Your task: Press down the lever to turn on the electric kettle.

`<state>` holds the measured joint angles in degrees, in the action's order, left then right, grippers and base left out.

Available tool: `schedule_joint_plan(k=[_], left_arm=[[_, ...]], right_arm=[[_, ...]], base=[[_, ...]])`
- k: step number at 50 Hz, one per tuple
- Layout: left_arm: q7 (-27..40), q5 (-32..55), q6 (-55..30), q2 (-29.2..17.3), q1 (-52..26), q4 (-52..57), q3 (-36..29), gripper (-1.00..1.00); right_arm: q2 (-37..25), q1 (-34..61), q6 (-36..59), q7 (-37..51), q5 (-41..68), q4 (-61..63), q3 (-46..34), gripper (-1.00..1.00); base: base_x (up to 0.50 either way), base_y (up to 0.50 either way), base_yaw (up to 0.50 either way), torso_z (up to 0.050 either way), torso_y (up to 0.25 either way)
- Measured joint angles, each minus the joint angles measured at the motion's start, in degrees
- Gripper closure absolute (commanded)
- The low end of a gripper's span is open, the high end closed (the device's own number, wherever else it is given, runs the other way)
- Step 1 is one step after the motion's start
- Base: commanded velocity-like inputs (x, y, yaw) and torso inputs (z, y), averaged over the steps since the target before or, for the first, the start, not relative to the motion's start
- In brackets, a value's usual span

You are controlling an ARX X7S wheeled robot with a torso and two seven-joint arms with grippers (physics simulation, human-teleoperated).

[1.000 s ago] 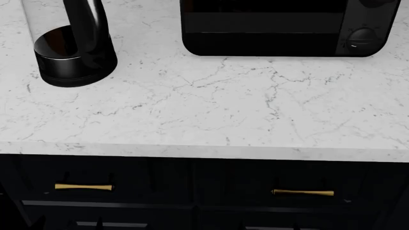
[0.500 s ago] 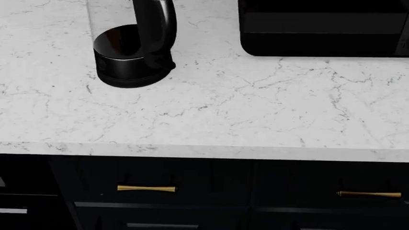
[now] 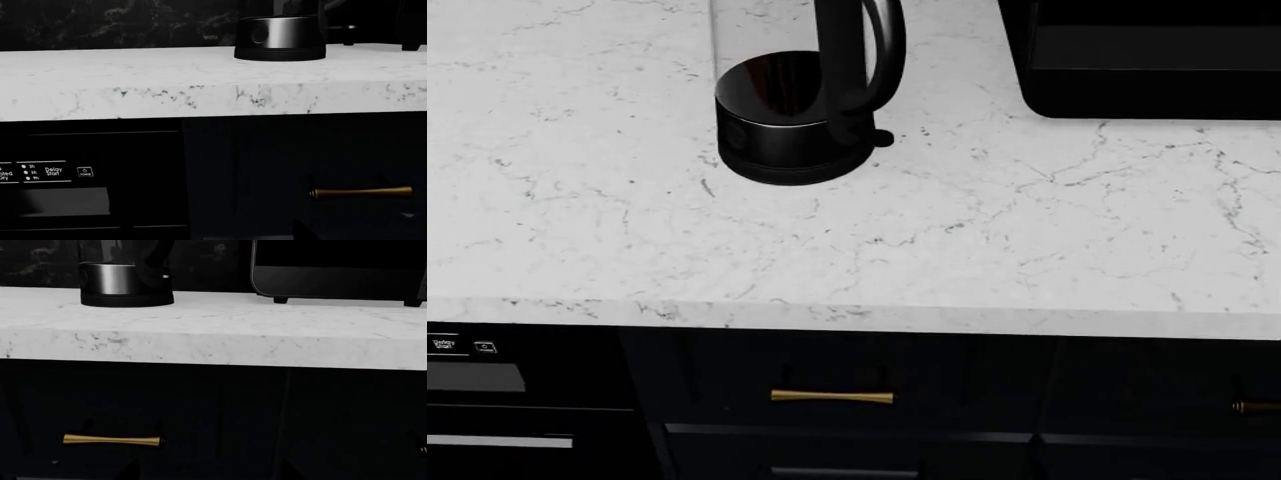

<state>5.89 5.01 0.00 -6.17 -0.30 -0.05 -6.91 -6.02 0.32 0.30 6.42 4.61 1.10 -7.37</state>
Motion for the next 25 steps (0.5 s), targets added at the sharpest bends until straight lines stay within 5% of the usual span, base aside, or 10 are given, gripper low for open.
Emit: schedule_joint_plan(k=[25], left_arm=[[1.85, 0.37, -0.1, -1.3, 0.39, 0.91, -1.65, -1.0]], right_arm=[[-1.8, -0.34, 0.19, 1.37, 1.93, 2.01, -0.49, -1.0]], base=[[0.0, 0.0, 0.0, 0.045, 0.0]])
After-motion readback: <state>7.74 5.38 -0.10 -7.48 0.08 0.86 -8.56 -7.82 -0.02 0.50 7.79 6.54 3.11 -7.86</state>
